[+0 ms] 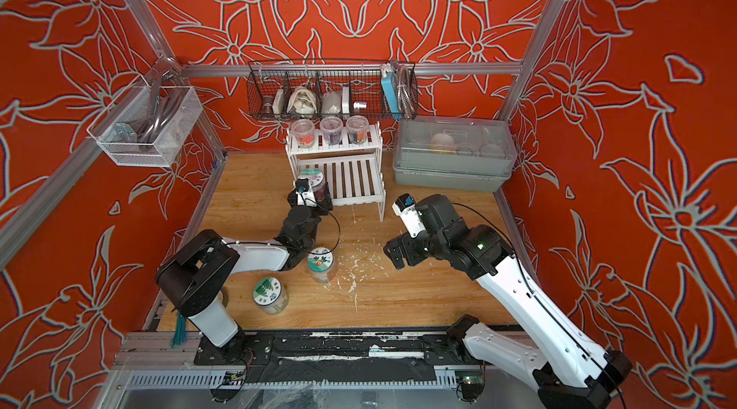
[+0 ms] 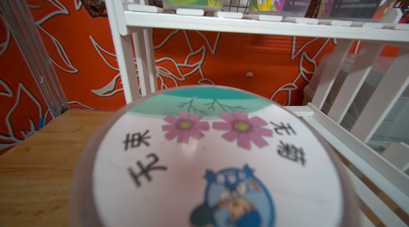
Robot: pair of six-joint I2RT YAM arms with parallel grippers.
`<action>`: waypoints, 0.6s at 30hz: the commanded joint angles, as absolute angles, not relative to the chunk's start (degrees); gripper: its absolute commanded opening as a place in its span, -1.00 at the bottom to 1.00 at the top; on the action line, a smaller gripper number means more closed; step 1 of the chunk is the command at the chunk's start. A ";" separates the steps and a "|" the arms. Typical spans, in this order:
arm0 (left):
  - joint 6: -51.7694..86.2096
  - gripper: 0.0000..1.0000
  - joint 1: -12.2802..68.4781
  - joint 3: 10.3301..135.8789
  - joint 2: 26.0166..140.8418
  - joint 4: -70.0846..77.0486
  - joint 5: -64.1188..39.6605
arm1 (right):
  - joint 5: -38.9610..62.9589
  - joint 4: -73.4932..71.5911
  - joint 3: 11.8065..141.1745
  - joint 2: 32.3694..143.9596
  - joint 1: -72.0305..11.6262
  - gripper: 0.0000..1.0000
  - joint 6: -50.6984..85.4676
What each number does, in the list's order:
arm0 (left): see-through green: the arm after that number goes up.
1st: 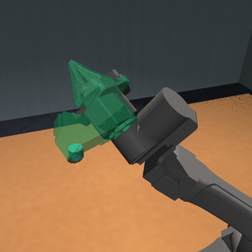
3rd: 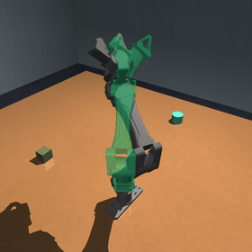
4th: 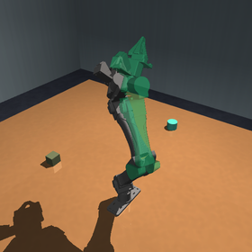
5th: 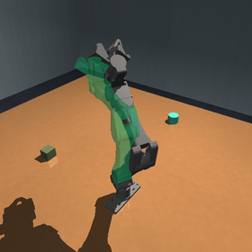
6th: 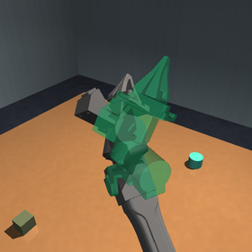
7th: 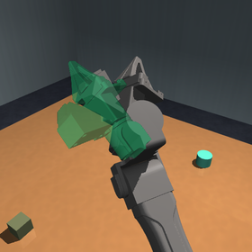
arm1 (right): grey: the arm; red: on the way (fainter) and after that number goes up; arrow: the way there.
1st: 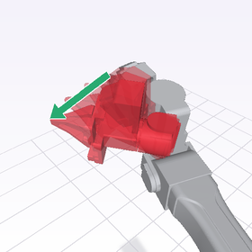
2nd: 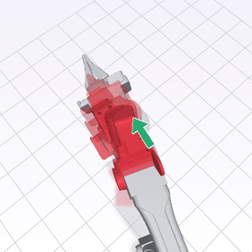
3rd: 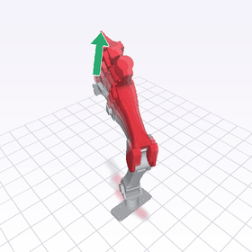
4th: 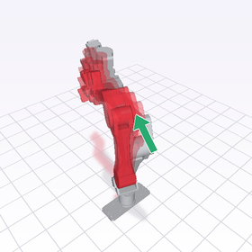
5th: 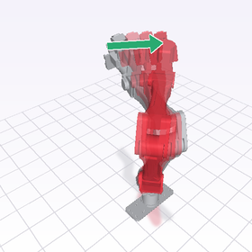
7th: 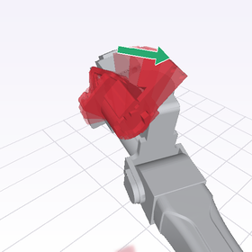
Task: Place the seed container on the shelf
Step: Place the seed jar on the shelf.
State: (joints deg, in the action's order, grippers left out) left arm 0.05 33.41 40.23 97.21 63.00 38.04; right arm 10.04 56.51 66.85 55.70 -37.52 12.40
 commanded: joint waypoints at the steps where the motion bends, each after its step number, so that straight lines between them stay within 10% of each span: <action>1: 0.77 0.68 32.22 41.74 97.47 63.75 39.50 | 10.61 56.47 66.75 55.72 -37.01 0.99 11.20; 18: 3.49 0.79 30.56 44.29 100.55 60.49 38.97 | 11.60 56.45 66.62 55.78 -36.57 0.99 11.33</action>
State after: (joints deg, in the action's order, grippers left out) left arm 2.26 31.09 43.20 99.55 59.51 38.48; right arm 10.63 56.51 66.85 55.88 -36.97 12.12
